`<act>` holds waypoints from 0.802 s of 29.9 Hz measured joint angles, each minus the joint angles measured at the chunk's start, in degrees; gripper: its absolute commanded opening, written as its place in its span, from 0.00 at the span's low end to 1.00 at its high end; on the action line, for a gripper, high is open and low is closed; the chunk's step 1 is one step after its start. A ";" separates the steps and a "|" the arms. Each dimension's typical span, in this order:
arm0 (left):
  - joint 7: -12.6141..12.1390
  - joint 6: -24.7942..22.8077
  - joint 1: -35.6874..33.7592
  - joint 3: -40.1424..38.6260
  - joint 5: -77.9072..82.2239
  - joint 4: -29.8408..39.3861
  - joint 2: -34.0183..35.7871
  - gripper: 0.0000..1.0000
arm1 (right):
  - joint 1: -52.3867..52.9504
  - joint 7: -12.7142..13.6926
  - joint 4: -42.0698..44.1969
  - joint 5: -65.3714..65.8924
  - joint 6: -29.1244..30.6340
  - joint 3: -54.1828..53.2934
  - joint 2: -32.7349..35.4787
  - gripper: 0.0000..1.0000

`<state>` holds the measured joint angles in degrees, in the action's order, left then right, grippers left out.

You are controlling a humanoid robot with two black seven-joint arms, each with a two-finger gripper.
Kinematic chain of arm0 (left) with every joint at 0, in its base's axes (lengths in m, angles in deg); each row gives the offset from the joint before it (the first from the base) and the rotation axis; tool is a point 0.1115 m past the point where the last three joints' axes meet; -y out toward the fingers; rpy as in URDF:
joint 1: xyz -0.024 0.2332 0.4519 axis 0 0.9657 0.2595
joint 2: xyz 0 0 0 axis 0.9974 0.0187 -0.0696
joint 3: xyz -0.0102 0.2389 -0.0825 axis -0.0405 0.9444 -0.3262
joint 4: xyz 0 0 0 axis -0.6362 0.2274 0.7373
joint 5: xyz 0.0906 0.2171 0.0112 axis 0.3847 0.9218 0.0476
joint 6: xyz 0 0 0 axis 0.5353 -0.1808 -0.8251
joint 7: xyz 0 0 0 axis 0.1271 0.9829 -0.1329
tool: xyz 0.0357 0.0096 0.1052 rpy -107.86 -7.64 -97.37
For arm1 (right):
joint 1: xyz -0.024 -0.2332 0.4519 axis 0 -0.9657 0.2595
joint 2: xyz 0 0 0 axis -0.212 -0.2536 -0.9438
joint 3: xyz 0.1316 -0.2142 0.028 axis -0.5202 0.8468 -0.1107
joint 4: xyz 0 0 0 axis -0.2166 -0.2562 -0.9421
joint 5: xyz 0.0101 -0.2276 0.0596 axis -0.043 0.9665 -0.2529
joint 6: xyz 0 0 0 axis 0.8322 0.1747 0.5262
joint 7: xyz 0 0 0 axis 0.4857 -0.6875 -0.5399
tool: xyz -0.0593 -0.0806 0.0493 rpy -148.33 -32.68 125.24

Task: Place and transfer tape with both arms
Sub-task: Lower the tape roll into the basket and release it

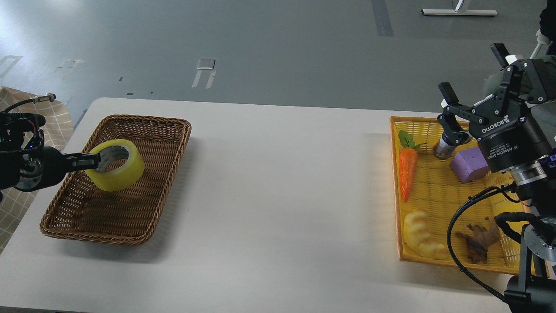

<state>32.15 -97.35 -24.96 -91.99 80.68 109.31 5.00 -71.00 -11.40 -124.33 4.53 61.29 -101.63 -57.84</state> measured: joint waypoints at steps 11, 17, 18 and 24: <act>2.18 3.18 0.75 0.23 0.03 -3.55 -4.36 0.00 | 0.31 0.02 0.00 2.09 0.00 0.15 0.00 1.00; 7.18 3.85 1.08 0.32 -0.26 -6.33 -4.51 0.90 | 0.40 0.03 0.63 2.12 0.00 0.23 0.00 1.00; 8.08 3.84 1.09 0.36 -0.44 -6.43 -4.32 0.93 | 0.43 0.02 0.84 2.12 0.00 0.23 0.00 1.00; 10.89 3.56 0.73 0.27 -1.15 -6.65 -3.36 0.98 | 0.98 0.02 1.86 2.12 0.00 1.33 0.00 1.00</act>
<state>43.04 -93.79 -24.22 -91.72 79.53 102.65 1.64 -70.02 -11.38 -122.47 6.65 61.29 -100.30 -57.83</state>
